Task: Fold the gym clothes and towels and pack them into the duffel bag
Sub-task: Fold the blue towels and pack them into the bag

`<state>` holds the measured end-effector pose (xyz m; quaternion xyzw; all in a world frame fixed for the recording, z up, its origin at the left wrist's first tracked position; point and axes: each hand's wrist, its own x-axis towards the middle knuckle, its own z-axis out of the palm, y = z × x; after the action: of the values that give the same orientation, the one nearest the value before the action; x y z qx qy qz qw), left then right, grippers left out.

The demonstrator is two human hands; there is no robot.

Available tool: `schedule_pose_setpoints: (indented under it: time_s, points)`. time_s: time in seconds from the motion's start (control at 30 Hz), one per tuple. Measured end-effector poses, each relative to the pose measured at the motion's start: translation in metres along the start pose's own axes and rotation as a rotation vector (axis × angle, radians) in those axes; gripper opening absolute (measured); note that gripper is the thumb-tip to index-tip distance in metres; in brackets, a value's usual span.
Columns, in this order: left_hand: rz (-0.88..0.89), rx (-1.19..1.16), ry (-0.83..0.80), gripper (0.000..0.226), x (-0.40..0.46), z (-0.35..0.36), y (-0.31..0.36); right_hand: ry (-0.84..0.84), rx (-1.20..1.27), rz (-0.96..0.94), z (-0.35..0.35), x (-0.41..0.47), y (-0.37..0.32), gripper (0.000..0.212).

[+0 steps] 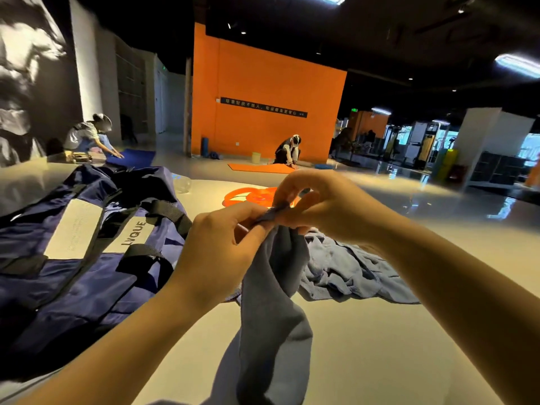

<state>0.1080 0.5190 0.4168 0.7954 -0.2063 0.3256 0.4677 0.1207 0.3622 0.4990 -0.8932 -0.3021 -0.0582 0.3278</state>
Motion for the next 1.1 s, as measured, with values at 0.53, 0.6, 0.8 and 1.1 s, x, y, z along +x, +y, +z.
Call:
schedule_pose_setpoints:
  time_s: [0.53,0.6,0.8,1.1]
  points:
    - [-0.209,0.232,-0.14,0.018,0.003,-0.043,-0.059,0.845,0.111,0.017,-0.097,0.016,0.025,0.024]
    - [-0.251,0.167,-0.078,0.016,0.019,-0.056,-0.058,0.856,0.035,0.043,-0.11,0.016,0.031,0.032]
    - [-0.268,-0.24,0.27,0.031,0.09,-0.089,-0.031,0.787,-0.066,0.071,-0.124,0.018,0.032,0.039]
    - [0.416,0.262,0.377,0.029,0.157,-0.142,0.063,0.787,-0.313,-0.098,-0.186,0.015,-0.053,0.048]
